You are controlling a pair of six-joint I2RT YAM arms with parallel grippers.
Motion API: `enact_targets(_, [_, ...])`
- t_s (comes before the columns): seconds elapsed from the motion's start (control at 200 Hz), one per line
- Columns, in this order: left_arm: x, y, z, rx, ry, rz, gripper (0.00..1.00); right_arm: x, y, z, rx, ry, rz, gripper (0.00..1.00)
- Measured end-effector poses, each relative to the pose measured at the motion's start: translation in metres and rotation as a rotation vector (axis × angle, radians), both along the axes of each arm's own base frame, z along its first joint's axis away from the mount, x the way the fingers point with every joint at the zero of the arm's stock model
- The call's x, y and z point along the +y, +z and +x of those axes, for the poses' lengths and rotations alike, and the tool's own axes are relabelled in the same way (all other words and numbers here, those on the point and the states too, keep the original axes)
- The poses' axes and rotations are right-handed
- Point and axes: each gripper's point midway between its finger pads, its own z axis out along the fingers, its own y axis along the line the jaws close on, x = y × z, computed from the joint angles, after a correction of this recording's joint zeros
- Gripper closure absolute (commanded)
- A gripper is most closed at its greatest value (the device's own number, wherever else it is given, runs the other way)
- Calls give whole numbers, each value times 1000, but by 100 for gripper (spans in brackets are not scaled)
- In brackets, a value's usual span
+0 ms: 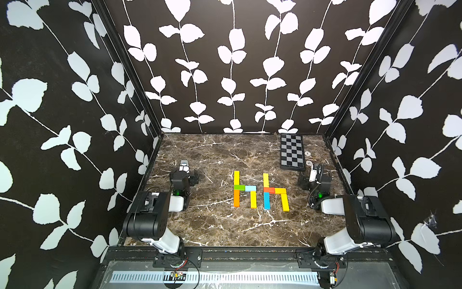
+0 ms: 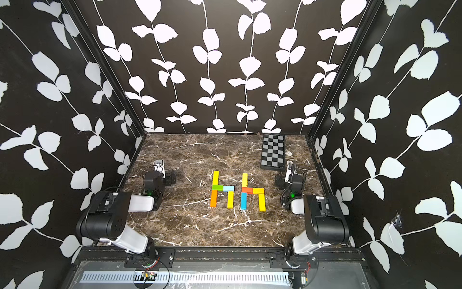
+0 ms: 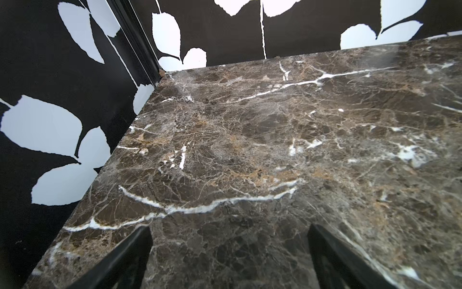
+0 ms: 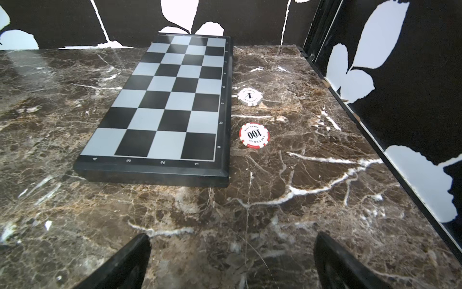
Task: Assemble the letter h with building blocks
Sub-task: Reset both arms
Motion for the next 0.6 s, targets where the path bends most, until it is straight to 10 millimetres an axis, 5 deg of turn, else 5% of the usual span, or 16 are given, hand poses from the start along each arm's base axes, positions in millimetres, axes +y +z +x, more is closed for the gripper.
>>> enact_targets(0.6, [0, 0, 0, 0, -1, 0, 1, 13, 3, 5, 6, 67, -19, 1])
